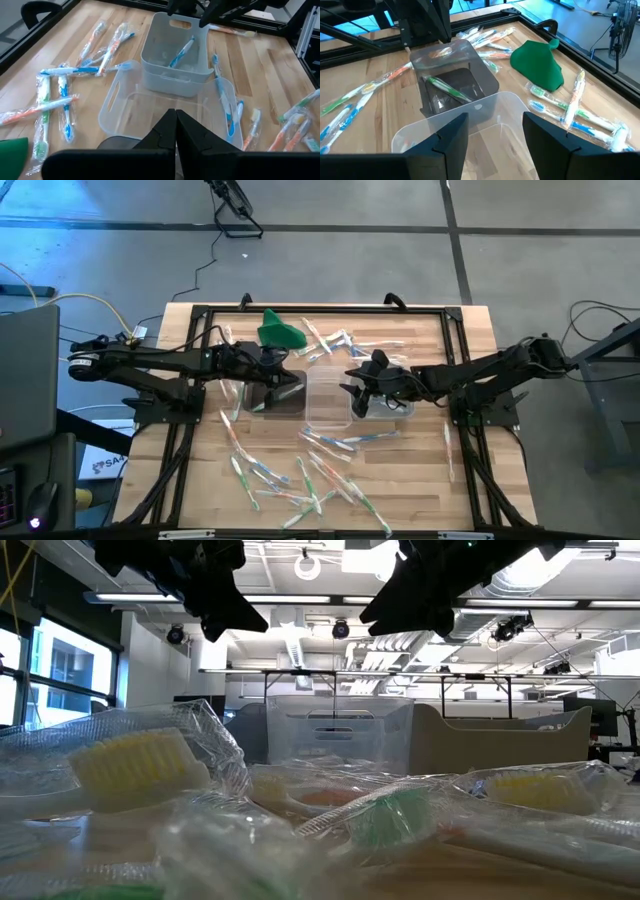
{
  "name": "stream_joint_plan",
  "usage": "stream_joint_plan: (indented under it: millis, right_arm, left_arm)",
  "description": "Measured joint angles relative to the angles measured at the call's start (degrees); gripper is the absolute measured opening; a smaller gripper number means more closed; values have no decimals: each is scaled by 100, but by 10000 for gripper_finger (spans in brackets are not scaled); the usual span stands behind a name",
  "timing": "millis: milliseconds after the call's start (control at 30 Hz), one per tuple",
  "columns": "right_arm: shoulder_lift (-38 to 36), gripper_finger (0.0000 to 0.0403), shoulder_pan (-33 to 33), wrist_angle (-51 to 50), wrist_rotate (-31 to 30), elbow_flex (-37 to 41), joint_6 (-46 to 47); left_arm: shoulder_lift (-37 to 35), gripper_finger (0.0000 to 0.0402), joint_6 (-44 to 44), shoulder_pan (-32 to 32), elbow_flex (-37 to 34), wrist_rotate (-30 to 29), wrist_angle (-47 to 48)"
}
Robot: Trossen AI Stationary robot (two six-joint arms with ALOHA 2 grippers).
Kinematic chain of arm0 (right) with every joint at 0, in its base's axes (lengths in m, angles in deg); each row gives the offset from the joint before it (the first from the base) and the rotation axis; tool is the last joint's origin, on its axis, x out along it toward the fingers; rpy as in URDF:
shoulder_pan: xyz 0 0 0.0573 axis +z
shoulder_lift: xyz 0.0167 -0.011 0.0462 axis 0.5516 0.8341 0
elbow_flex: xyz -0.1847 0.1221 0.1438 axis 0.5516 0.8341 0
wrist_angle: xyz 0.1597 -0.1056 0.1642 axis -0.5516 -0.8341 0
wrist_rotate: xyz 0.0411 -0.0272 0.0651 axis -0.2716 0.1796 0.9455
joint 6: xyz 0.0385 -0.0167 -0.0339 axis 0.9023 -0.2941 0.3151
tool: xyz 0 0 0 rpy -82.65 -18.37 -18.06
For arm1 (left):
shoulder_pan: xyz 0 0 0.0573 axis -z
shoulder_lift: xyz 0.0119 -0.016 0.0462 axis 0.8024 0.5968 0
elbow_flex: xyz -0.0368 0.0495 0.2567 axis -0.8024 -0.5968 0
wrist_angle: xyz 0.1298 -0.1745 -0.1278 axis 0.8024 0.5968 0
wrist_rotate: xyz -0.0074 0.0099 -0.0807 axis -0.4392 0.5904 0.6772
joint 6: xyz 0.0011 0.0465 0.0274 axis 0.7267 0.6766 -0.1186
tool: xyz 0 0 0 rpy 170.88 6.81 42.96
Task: Pick & Place Toothbrushes
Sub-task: Put the orange toothbrush into the transparent bin
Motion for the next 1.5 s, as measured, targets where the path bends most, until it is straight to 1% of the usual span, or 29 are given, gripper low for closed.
stream_joint_plan:
  millis: [367,600,700,833,900,1067,1167,1233,1300,1500]
  right_arm:
    - [0,180,-18,16,0,0,-9]
    - [0,180,-131,288,-3,-7,0]
    - [0,180,-64,289,217,-7,148]
    - [0,180,127,392,795,-4,212]
    - [0,180,227,464,982,-4,99]
    - [0,180,334,580,955,-4,-480]
    - [-2,180,316,664,947,-11,-297]
    - [-2,180,287,464,956,-59,-3]
    - [-2,180,281,-57,935,-186,225]
    - [-3,180,462,-2419,368,-1057,898]
  left_arm:
    - [0,1,0,0,0,20,0]
    - [0,1,0,0,0,20,0]
    - [0,1,0,0,0,17,0]
    - [0,1,0,0,0,17,0]
    - [0,1,0,0,0,17,1]
    - [0,1,0,0,0,17,0]
    - [0,1,0,0,0,15,0]
    - [0,1,0,0,0,15,1]
    - [0,1,0,0,0,15,0]
    - [0,1,0,0,0,13,-33]
